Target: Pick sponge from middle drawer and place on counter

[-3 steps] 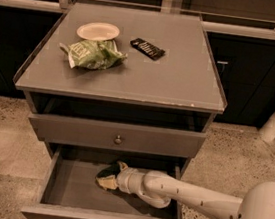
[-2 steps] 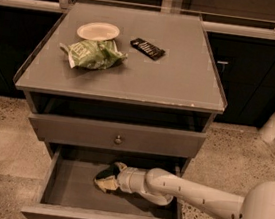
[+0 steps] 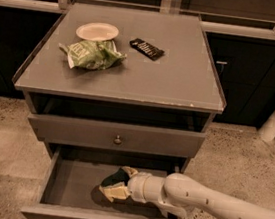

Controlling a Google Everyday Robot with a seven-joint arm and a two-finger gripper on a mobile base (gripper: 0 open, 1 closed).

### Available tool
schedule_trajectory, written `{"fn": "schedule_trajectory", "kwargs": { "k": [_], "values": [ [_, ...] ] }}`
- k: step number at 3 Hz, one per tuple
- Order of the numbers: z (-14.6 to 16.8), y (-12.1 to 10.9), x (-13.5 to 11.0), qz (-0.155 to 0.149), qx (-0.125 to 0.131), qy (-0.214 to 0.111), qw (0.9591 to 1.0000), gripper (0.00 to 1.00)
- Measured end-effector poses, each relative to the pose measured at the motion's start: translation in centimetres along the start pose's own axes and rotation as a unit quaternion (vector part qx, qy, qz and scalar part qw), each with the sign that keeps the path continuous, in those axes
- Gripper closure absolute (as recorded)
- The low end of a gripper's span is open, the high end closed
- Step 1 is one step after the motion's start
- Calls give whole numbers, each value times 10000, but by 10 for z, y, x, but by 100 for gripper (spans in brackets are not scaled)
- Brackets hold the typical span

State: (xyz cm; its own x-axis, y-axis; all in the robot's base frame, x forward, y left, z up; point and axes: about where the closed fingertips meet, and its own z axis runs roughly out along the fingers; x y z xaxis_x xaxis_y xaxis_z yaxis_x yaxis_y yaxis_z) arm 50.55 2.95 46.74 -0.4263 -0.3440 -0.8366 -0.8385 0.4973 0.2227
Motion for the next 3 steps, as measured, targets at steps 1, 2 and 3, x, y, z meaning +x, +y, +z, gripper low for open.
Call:
{"fn": "schedule_trajectory", "kwargs": {
  "k": [1,2,3],
  "values": [
    [-59,31,-20,47,596,29,9982,100],
    [-101,79,-30,-274,762,129,9966,100],
    [-109,81,-33,-328,841,131,9958,100]
  ]
}}
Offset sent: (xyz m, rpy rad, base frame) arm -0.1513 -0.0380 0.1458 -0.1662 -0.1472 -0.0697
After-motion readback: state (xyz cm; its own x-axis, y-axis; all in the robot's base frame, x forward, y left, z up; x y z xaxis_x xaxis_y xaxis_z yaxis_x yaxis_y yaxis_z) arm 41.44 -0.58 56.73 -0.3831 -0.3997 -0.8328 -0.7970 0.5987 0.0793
